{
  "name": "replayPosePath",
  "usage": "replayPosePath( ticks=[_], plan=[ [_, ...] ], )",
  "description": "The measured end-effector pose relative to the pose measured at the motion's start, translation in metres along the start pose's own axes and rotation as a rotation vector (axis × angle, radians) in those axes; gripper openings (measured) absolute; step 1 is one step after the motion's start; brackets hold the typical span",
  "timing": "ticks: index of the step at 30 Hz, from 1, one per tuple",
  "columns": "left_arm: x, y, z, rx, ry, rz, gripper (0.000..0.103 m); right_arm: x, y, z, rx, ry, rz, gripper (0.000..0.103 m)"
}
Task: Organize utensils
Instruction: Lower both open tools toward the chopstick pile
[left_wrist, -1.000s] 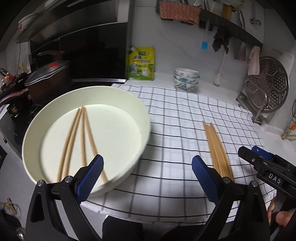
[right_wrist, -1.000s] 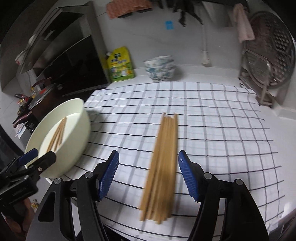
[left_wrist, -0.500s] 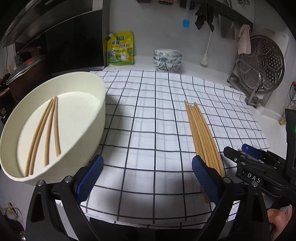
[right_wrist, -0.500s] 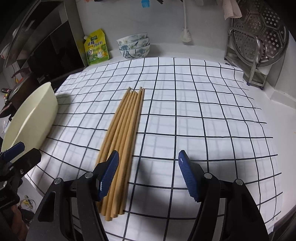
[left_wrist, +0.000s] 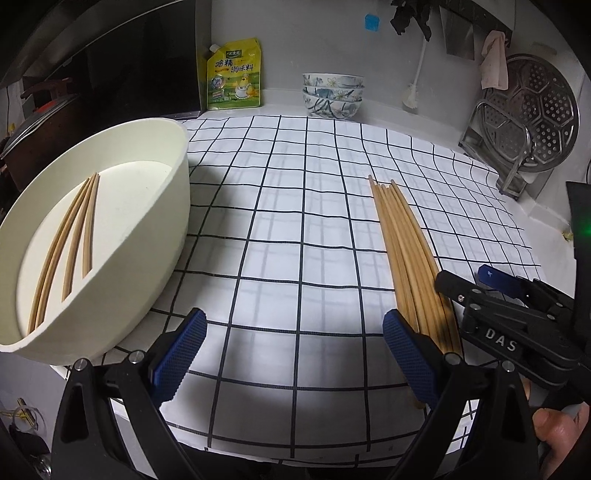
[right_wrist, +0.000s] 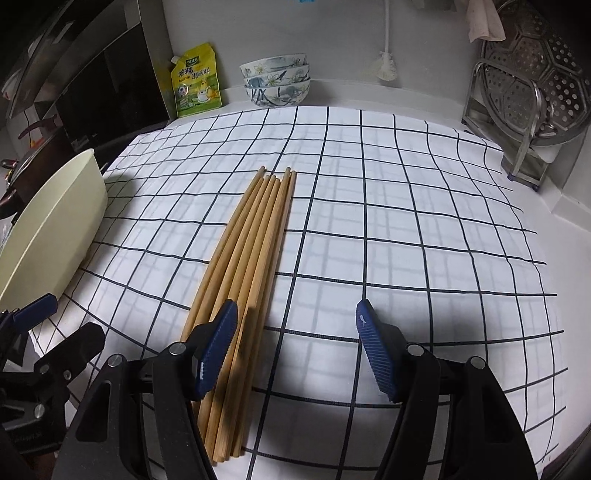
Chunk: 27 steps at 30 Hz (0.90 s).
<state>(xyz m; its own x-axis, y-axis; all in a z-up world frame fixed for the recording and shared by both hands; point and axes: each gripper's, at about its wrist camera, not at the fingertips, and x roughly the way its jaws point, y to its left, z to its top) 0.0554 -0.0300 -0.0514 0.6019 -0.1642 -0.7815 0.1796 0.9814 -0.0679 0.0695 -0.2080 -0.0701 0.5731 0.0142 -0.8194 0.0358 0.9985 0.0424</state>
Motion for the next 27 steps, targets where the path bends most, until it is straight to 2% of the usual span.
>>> replayPosePath(
  ticks=[19,27],
  plan=[
    [0.02,-0.023,0.006,0.025,0.011,-0.012,0.094,-0.002,-0.045,-0.008,0.095,0.001,-0.026,0.064],
    [0.031,-0.032,0.01,0.035,0.016,-0.014,0.094,-0.002,-0.054,-0.01,0.086,0.001,-0.079,0.064]
  ],
)
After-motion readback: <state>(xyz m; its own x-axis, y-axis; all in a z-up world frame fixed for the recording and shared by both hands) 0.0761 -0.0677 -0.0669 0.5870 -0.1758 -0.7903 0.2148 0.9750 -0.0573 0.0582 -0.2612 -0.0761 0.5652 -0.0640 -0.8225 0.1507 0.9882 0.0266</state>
